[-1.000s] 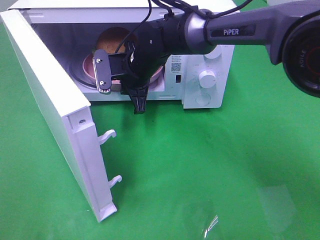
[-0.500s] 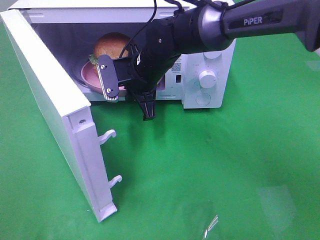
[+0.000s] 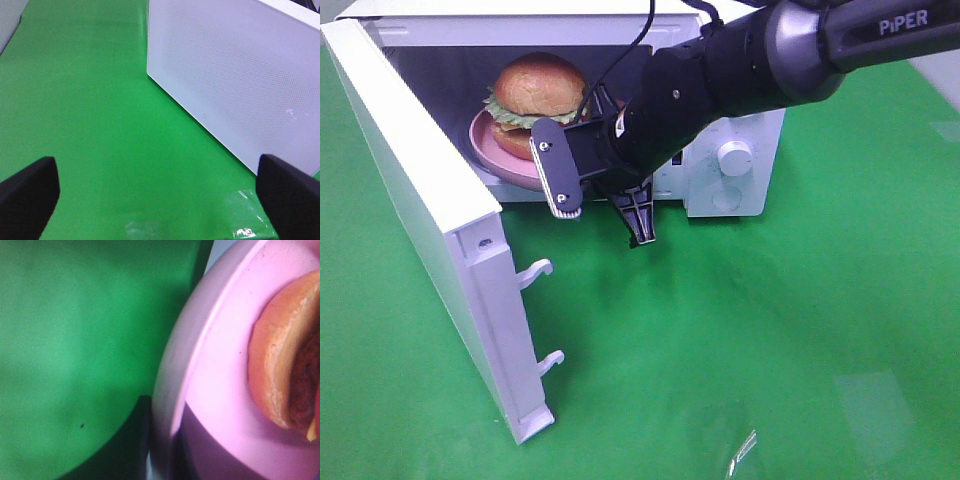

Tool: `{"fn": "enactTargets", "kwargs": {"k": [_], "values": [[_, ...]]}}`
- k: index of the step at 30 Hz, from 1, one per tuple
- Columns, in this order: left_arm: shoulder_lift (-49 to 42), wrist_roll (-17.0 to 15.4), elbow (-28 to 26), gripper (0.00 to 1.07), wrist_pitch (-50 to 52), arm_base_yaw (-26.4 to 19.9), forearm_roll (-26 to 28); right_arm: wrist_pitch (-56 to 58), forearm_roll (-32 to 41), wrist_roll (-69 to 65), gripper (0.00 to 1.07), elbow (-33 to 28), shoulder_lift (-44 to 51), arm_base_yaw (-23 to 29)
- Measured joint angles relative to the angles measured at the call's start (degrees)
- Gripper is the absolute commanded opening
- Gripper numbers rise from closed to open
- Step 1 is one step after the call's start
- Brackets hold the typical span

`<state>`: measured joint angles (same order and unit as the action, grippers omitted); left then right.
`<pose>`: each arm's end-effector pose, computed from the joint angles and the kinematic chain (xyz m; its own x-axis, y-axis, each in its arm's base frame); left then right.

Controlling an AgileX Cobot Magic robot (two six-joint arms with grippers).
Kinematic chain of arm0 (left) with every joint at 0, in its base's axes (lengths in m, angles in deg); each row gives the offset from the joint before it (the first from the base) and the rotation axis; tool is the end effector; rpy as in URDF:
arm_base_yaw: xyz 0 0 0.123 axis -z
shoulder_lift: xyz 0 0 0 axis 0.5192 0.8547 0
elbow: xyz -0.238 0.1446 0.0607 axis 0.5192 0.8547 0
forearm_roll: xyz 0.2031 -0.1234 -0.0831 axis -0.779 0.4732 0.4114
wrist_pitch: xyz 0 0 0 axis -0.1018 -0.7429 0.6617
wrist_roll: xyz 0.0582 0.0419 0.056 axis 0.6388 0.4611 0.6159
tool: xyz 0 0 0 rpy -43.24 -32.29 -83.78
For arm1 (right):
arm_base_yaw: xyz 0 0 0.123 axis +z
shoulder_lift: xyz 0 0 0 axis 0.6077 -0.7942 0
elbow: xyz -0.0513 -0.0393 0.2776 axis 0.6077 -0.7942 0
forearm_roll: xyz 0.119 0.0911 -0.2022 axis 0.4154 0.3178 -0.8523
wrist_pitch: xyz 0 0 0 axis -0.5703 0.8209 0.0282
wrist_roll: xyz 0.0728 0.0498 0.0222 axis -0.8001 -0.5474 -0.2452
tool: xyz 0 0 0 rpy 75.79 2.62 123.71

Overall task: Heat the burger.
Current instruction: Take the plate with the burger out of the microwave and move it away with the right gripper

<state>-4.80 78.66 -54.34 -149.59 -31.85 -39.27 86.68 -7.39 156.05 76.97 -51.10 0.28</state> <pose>-0.0080 -0.0102 0.2818 -0.4396 -0.0120 -0.8981 0.0862 0.9947 -0.0555 0.3658 0.2806 0.1650 0.4275 -0.8879 -0.1701 -0.7134 -0.2158 -0.6667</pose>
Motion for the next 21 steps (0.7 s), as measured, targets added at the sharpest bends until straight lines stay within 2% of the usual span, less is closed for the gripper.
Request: {"fn": "enactTargets", "kwargs": {"k": [7,11,14,18,21], "values": [[0.0,0.0,0.0,1.0,0.0,0.0,0.0,-3.6,-1.9,0.7,0.0,-5.8,3.6,0.0],[0.0,0.0,0.0,1.0,0.0,0.0,0.0,-7.0,-3.6,1.1,0.0,-11.9,7.3,0.0],[0.0,0.0,0.0,1.0,0.0,0.0,0.0,-7.4,-4.0,1.1,0.0,-12.9,7.8,0.1],[0.0,0.0,0.0,1.0,0.0,0.0,0.0,-8.3,-6.4,1.2,0.0,-18.2,11.2,0.2],[0.0,0.0,0.0,1.0,0.0,0.0,0.0,-8.6,-7.2,1.2,0.0,-19.8,12.3,0.2]]}}
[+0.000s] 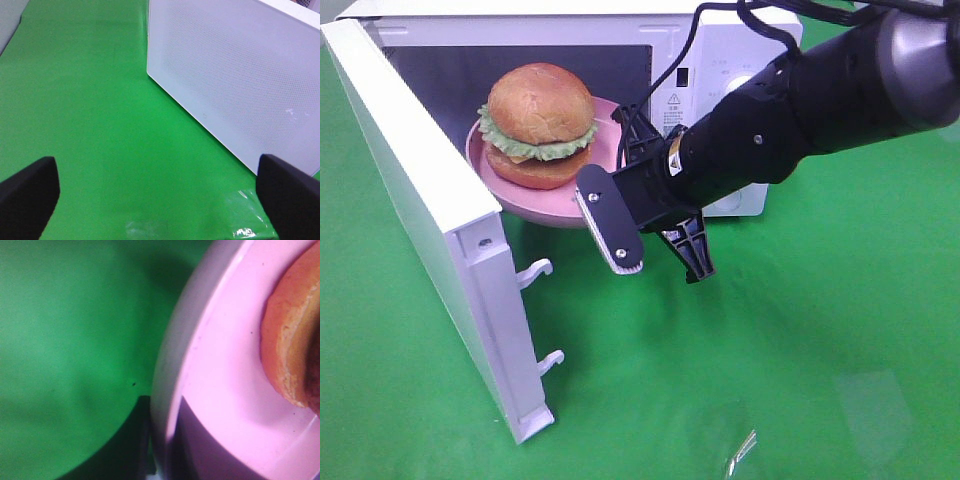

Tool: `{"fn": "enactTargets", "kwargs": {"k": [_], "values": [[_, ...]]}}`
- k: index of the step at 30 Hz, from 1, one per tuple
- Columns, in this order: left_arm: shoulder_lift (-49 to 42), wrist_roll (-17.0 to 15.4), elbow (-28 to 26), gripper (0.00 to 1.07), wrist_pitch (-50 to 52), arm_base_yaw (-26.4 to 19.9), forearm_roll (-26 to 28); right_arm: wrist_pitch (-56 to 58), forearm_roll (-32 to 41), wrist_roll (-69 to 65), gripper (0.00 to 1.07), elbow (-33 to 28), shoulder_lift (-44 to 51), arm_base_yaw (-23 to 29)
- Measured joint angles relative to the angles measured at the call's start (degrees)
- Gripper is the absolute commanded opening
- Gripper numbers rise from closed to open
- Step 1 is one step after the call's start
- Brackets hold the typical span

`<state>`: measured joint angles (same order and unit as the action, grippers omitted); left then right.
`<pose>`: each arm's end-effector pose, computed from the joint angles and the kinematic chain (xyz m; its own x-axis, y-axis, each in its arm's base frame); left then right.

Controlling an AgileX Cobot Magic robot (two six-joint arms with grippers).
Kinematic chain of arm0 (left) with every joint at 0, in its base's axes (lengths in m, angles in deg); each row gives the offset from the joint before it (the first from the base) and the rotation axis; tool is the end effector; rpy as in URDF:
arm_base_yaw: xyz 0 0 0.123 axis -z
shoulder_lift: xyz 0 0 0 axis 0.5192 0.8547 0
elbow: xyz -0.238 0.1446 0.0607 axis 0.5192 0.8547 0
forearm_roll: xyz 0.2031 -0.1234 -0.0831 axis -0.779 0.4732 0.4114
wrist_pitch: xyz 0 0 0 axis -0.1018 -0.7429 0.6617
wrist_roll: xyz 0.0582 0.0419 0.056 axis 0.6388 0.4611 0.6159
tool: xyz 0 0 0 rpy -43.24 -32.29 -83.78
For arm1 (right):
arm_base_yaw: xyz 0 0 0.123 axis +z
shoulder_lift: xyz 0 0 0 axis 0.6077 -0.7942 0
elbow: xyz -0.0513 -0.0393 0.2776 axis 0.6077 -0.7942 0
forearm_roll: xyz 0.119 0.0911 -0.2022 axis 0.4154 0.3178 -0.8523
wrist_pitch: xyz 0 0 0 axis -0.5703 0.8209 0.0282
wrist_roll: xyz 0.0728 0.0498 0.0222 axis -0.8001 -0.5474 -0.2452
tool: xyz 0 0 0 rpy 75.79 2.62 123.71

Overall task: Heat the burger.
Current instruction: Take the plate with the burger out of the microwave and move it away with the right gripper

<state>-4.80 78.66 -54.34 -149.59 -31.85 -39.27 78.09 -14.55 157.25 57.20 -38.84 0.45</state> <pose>-0.0080 -0.0102 0.2818 -0.4396 -0.0120 -0.8981 0.0862 0.9947 -0.0555 0.3117 0.2402 0.1702 0.5309 -0.8444 -0.0721 -0.6310 -0.3371 -0.6987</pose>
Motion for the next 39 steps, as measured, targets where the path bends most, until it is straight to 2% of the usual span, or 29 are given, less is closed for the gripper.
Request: {"fn": "enactTargets", "kwargs": {"k": [24,39], "values": [[0.0,0.0,0.0,1.0,0.0,0.0,0.0,-1.1,-2.3,-0.1,0.0,-15.2,14.0,0.3],[0.0,0.0,0.0,1.0,0.0,0.0,0.0,2.1,-2.3,-0.5,0.0,-25.5,26.9,1.0]]}}
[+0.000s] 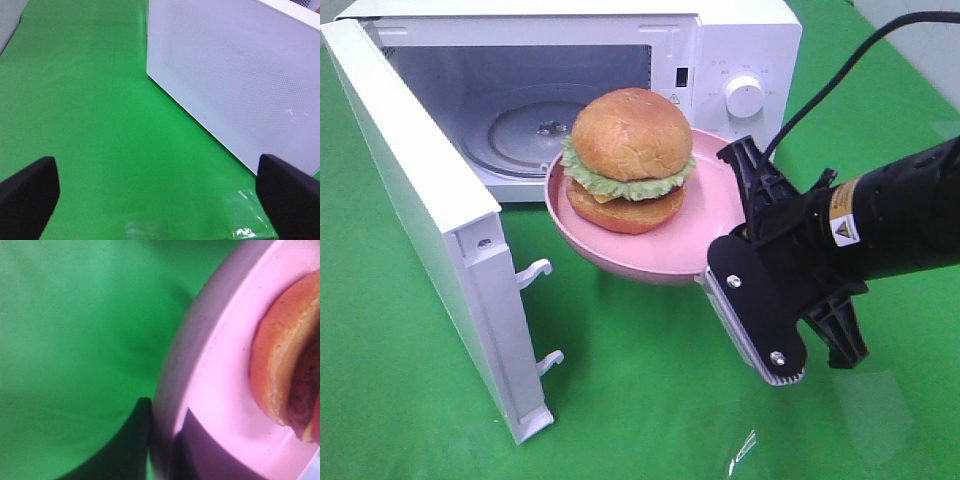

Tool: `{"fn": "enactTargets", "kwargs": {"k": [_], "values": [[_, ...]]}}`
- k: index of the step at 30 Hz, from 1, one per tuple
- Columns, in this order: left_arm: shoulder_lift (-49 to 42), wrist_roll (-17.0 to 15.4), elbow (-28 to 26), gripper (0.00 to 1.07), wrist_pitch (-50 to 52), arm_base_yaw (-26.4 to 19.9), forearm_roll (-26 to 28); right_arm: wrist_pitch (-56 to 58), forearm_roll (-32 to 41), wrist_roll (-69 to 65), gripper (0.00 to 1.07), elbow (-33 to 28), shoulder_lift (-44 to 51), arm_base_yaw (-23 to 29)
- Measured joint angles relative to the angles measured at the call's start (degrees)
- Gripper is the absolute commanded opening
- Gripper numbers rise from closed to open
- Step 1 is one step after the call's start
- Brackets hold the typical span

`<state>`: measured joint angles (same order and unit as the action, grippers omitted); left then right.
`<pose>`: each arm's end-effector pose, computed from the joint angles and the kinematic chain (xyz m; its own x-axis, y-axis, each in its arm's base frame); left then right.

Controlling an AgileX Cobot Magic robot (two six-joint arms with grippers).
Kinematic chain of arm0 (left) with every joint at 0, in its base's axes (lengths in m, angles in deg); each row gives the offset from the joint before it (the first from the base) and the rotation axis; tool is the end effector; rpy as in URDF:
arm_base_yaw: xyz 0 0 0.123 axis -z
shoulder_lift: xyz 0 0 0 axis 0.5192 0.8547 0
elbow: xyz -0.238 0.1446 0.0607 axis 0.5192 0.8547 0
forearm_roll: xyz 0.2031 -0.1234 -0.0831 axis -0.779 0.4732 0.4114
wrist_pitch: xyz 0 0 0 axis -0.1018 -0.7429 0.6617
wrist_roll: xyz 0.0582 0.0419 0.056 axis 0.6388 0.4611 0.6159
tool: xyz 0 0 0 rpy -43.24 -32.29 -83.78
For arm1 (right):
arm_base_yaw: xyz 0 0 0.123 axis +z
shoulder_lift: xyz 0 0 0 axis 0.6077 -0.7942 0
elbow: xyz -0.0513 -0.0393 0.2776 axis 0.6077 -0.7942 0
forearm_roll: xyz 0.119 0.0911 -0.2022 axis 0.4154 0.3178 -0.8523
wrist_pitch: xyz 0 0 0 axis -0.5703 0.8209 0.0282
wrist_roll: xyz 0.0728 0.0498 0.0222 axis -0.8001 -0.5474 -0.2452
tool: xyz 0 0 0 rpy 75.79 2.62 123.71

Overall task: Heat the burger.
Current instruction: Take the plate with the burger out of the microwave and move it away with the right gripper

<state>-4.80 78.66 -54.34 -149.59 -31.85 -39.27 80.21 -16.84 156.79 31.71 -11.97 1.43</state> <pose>-0.0080 -0.0102 0.2818 -0.4396 -0.0120 -0.8981 0.0862 0.9947 -0.0555 0.2095 0.1651 0.2028 0.5569 -0.8296 -0.0408 -0.6134 -0.3778 -0.6936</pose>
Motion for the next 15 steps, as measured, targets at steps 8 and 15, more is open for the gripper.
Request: {"fn": "enactTargets", "kwargs": {"k": [8,15], "values": [[0.0,0.0,0.0,1.0,0.0,0.0,0.0,6.7,-2.0,-3.0,0.0,-5.3,10.3,0.0],[0.0,0.0,0.0,1.0,0.0,0.0,0.0,10.4,-3.7,-6.2,0.0,-6.8,15.0,0.0]]}}
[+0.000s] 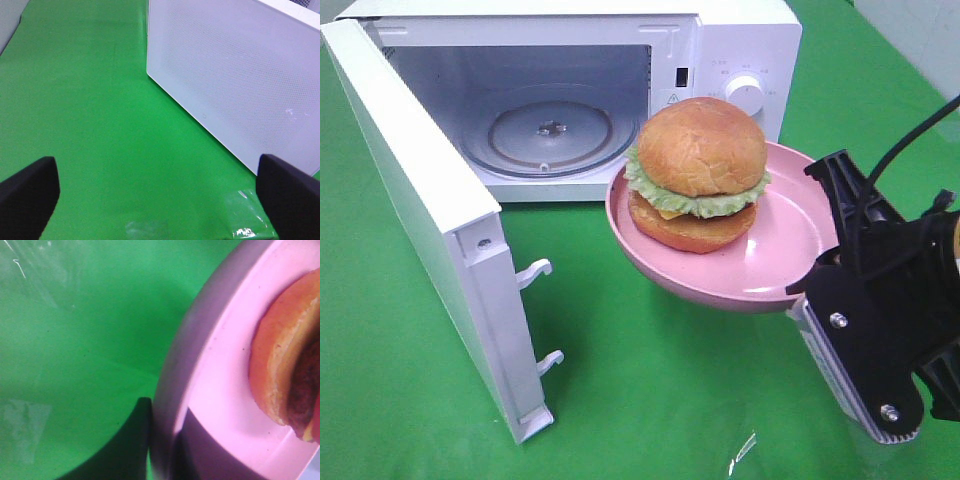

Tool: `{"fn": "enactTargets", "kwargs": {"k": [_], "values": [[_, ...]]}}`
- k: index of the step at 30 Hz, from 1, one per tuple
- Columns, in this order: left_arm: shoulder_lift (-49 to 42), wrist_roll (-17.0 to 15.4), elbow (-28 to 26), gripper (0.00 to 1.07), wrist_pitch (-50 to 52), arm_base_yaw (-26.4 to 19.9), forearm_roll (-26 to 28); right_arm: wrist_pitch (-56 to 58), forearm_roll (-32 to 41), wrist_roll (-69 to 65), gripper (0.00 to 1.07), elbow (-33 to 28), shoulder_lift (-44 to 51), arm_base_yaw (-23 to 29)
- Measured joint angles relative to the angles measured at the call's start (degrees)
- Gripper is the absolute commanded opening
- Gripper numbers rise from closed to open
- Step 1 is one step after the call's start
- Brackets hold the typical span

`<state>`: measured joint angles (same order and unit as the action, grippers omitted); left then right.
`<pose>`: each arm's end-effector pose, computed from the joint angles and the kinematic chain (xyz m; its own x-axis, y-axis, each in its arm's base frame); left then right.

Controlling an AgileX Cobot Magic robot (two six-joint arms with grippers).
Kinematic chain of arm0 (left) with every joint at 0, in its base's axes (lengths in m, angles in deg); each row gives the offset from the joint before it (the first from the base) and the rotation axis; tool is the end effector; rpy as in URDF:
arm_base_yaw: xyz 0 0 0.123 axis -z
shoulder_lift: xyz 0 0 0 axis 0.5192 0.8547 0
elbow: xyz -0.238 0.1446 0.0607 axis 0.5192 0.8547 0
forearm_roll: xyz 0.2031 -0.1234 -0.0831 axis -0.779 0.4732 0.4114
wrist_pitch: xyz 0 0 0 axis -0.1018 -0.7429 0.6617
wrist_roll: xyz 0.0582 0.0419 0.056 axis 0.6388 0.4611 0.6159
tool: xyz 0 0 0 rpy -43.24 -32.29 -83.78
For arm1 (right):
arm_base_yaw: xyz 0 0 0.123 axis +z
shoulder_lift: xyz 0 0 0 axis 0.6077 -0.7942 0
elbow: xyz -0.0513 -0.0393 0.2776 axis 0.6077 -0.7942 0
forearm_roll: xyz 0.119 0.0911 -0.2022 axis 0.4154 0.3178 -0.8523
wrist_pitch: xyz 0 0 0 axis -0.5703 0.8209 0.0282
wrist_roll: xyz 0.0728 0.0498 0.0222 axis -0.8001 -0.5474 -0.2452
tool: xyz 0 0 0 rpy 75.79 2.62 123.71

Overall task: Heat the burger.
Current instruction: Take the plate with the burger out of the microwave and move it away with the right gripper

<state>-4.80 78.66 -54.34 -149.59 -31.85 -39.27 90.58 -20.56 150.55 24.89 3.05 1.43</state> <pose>-0.0080 -0.0102 0.2818 -0.4396 -0.0120 -0.8981 0.0862 0.9947 -0.0555 0.1679 0.1244 0.2214 0.4860 -0.8734 -0.0312 -0.6534 -0.3394 -0.6767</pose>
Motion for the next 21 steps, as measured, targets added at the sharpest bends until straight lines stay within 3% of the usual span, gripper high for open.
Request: {"fn": "enactTargets", "kwargs": {"k": [21], "values": [[0.0,0.0,0.0,1.0,0.0,0.0,0.0,16.8,-6.6,-12.7,0.0,-0.6,16.8,0.0]]}}
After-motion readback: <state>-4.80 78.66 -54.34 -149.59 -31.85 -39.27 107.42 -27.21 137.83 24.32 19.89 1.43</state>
